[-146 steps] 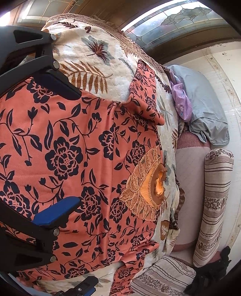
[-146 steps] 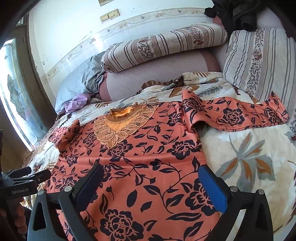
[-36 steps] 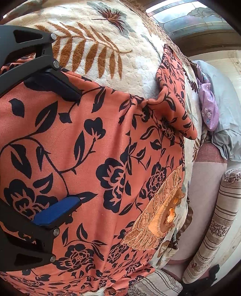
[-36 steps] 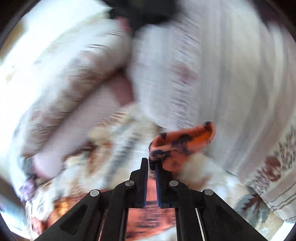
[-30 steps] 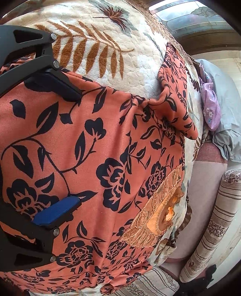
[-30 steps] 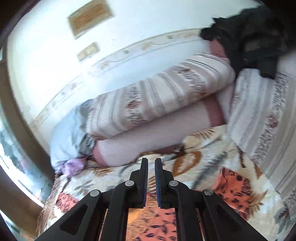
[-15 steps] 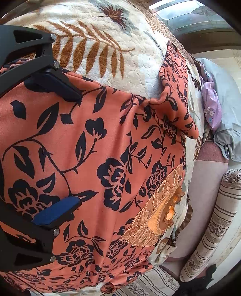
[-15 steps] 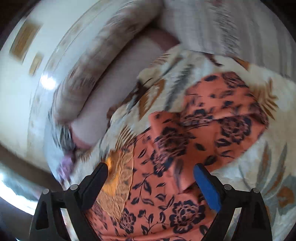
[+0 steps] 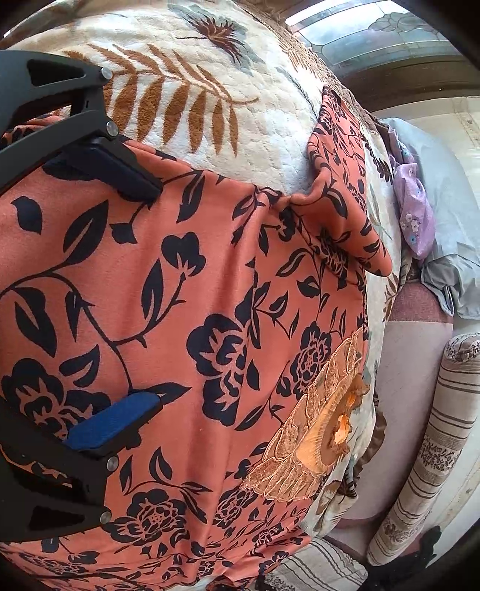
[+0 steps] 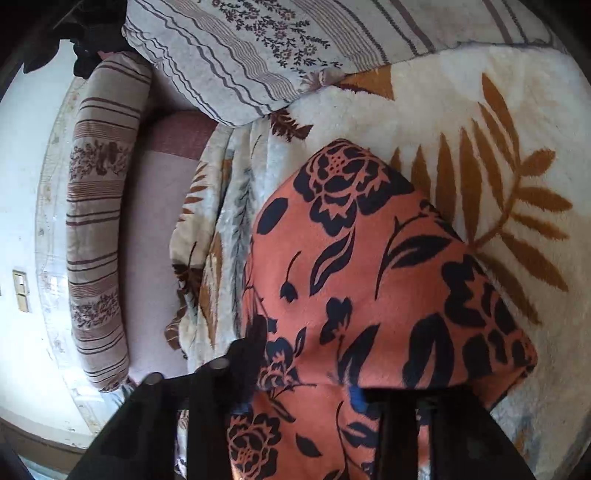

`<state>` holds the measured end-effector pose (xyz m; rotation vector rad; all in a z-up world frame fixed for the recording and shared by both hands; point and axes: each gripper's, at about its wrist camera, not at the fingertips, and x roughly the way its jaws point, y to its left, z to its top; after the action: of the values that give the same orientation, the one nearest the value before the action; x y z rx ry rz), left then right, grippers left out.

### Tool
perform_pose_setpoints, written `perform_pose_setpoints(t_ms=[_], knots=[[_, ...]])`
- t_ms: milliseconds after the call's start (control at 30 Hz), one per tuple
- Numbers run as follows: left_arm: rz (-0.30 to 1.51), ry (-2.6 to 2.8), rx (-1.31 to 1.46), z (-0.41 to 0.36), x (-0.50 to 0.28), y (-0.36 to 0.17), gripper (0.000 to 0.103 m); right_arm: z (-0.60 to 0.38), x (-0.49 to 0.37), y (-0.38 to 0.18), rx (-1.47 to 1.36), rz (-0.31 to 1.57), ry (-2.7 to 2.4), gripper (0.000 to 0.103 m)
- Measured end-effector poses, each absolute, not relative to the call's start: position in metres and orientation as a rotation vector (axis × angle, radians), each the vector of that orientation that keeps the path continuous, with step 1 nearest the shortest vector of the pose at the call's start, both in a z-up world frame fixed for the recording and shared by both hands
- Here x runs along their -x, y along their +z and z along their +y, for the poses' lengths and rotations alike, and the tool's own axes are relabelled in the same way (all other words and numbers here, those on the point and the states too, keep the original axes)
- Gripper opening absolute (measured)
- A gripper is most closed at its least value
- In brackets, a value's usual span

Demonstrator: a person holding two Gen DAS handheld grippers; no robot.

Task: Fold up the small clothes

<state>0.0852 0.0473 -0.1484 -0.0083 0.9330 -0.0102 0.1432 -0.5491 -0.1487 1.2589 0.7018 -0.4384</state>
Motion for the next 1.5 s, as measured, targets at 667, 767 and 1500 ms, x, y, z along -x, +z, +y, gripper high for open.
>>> perform_pose_setpoints(t_ms=[667, 767, 1500], knots=[[0.963, -0.105, 0.278, 0.080, -0.087, -0.137, 0.103, -0.211, -0.202, -0.003, -1.049, 0.728, 0.463, 0.103], [0.964, -0.137, 0.355, 0.091, -0.087, -0.136, 0.103, -0.185, -0.192, -0.101, -1.111, 0.988, 0.403, 0.102], [0.921, -0.333, 0.691, 0.114, -0.109, -0.092, 0.102, -0.313, -0.073, -0.139, -0.715, 0.920, 0.323, 0.102]])
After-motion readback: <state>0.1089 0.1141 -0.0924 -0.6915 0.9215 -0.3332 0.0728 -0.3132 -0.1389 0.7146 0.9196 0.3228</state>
